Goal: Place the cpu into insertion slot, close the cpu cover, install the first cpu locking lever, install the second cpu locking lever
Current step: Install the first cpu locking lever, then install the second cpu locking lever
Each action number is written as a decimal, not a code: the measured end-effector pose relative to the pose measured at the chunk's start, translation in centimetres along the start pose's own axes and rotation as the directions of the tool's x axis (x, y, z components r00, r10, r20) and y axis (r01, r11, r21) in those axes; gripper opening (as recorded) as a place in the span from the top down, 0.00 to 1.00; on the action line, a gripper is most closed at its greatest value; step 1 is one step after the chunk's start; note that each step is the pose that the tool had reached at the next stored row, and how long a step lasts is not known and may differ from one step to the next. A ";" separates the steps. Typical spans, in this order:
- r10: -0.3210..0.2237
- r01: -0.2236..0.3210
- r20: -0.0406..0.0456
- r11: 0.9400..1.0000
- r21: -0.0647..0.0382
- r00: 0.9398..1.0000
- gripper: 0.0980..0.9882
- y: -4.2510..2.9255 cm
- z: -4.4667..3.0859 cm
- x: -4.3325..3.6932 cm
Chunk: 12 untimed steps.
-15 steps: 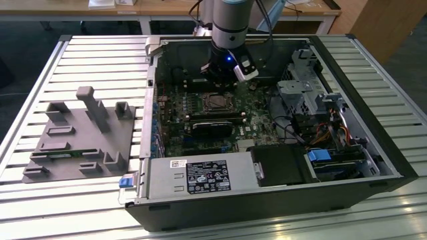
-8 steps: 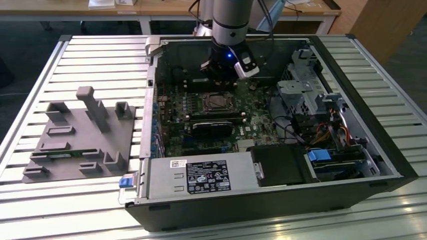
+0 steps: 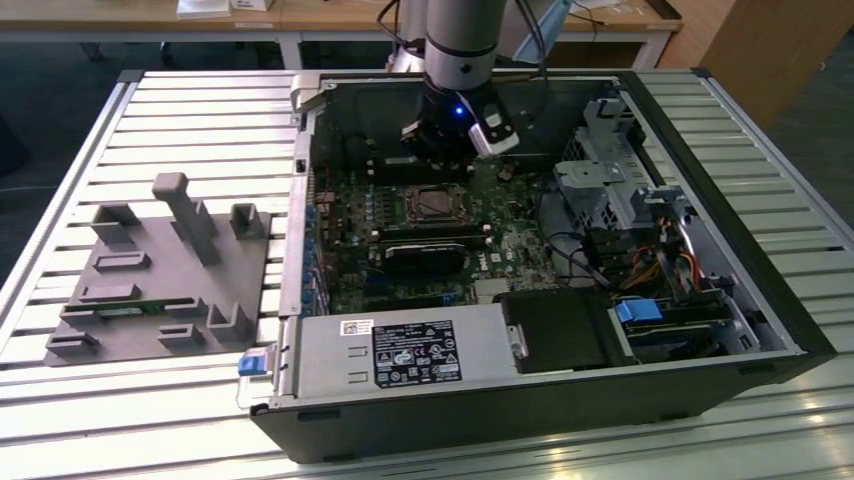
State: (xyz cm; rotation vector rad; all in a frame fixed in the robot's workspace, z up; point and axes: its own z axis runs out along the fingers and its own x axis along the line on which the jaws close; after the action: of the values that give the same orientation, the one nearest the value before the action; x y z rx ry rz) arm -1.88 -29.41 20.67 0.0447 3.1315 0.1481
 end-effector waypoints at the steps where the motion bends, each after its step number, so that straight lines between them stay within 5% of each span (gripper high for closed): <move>1: 0.000 0.000 0.000 1.000 0.000 1.000 0.99 -0.04 0.00 0.00; 12: 0.000 0.000 0.000 1.000 0.000 1.000 0.99 -0.40 -0.04 -0.02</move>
State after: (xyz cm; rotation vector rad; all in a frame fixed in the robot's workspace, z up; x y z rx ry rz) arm -1.87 -29.81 20.67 0.0447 3.1315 0.1483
